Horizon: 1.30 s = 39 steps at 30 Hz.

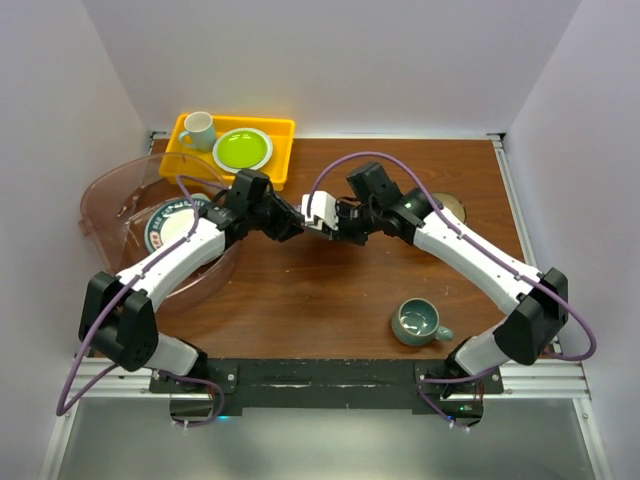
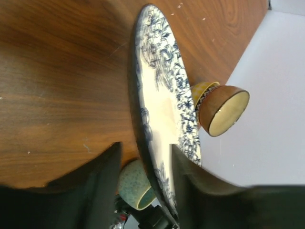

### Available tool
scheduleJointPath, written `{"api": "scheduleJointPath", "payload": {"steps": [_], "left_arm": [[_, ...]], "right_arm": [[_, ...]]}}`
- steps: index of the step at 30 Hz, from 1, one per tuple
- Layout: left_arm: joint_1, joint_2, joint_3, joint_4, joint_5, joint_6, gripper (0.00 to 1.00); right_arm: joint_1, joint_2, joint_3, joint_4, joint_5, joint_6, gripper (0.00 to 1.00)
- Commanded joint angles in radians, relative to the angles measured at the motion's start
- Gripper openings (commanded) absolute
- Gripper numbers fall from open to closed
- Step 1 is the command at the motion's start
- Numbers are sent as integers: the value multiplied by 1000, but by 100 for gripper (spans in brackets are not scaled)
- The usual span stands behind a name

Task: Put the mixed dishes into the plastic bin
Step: Pick up the plate at the center of the board.

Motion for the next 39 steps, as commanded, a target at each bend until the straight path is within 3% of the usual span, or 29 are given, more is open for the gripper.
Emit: {"api": "scheduleJointPath", "payload": {"steps": [1,2,3,11,15,28,32,39], "left_arm": [[-6,-25,25,79,33,11,18],[-6,-29,21,88,34,13,3],[-6,-36,19,102,34,16,0],[-1,-125,-2,202,20,64,0],[19,-183,-39,263,36,74,0],[111,-317,-124,395,86,105,0],[148,-341,-131,400,114,129,0],[195,-368,-130,395,138,182,0]], "right_arm": [[6,-62,58,101,0,-16,0],[6,-65,53,98,-3,-19,0],[6,-66,51,92,-14,-21,0],[6,-97,7,37,-129,-39,3],[8,-109,-8,19,-173,-45,15],[-17,-118,56,-67,-333,-18,70],[-41,-117,87,-95,-374,-13,79],[-106,-128,111,-141,-457,-22,87]]}}
